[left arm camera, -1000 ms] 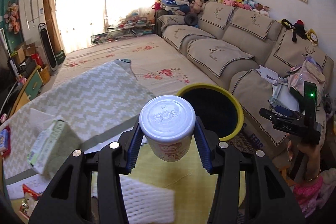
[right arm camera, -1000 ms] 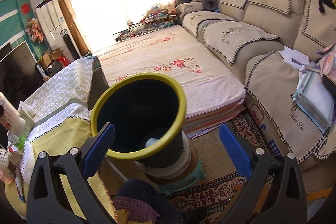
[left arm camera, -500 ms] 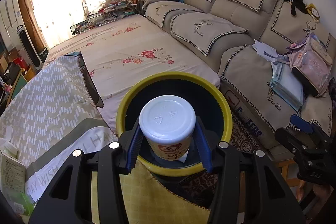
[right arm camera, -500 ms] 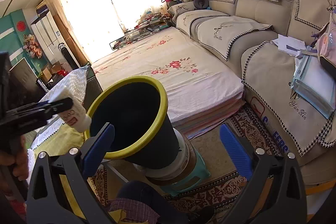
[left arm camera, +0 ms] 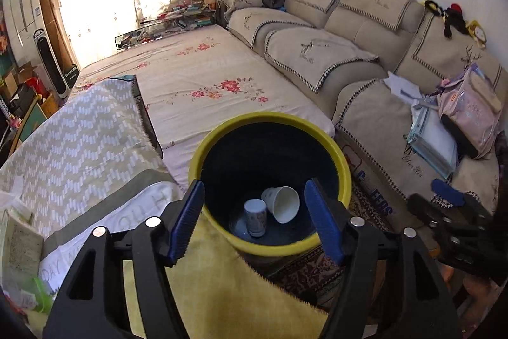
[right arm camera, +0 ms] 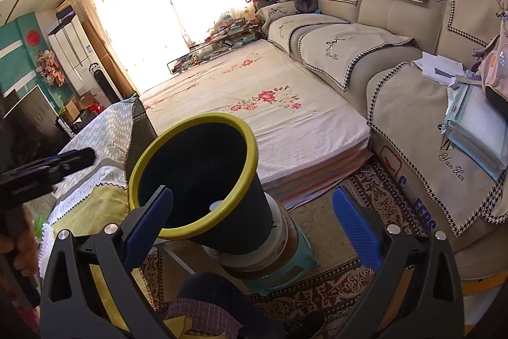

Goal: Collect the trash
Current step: 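Carry the lidded cup over the yellow bin and open the left tool, then move the right tool to the brown plastic box and grasp it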

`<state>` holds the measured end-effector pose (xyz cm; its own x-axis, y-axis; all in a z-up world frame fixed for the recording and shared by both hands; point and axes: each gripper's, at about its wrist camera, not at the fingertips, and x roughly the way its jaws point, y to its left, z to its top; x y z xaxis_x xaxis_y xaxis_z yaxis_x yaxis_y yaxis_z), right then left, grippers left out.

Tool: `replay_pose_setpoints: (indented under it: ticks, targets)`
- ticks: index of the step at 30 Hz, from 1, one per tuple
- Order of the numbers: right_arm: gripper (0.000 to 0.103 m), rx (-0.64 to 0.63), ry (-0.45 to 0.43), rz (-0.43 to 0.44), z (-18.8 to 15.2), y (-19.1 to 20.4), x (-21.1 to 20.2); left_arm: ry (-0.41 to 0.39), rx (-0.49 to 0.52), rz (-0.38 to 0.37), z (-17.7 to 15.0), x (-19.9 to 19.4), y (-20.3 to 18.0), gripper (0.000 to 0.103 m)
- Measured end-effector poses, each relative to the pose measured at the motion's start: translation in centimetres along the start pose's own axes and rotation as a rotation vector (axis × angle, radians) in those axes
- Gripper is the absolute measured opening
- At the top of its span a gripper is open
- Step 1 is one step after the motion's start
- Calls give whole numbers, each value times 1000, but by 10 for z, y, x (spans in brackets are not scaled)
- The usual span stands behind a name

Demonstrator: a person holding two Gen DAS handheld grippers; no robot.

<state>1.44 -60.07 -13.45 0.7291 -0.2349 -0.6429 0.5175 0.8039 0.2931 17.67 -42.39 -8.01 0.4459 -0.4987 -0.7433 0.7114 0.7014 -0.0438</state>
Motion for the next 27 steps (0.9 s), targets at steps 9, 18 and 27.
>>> replay_pose_setpoints:
  ticks: [9,18,27]
  targets:
    - [96,-93,47,45,-9,42,12,-127,-118,39,-49,-105,56,79]
    - [96,-227,98,118,-28,106,18,-219,-297,228,-119,-198,139,89]
    - [96,-406,134,274,-56,202,9,-239,-427,407,-191,-251,210,91]
